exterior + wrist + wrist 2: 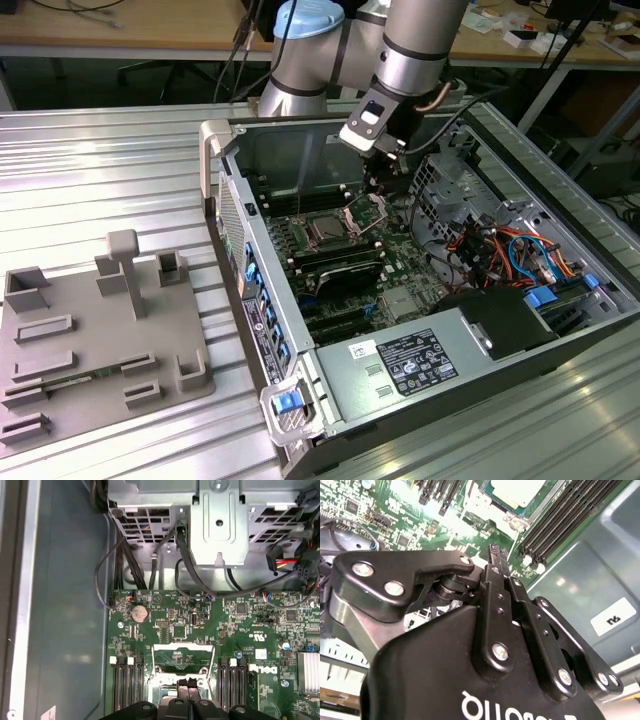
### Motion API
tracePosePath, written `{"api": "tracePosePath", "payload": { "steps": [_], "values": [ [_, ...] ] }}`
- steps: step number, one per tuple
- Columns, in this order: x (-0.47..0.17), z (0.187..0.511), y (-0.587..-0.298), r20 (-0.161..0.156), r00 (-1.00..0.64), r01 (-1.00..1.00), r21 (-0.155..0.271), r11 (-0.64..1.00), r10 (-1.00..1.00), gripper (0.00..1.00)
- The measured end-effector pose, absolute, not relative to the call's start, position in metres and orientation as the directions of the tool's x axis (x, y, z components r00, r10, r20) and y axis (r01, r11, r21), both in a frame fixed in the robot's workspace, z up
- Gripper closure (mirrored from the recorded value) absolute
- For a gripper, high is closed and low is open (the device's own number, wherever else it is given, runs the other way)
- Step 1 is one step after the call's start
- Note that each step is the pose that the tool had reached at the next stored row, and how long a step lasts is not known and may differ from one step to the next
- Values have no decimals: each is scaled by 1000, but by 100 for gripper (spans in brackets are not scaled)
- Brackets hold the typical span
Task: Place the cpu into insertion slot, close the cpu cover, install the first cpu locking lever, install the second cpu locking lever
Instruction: 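Close the cpu cover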
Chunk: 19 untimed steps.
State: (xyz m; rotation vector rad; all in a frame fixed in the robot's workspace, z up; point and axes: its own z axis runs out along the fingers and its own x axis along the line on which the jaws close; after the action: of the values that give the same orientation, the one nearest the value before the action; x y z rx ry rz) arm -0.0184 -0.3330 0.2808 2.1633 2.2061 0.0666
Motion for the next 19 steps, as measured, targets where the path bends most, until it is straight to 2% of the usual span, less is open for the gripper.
{"api": "tracePosePath", "payload": {
  "steps": [19],
  "values": [
    [30, 286, -333, -6, -19, 998, 55, 20, 1000, 89]
  ]
}}
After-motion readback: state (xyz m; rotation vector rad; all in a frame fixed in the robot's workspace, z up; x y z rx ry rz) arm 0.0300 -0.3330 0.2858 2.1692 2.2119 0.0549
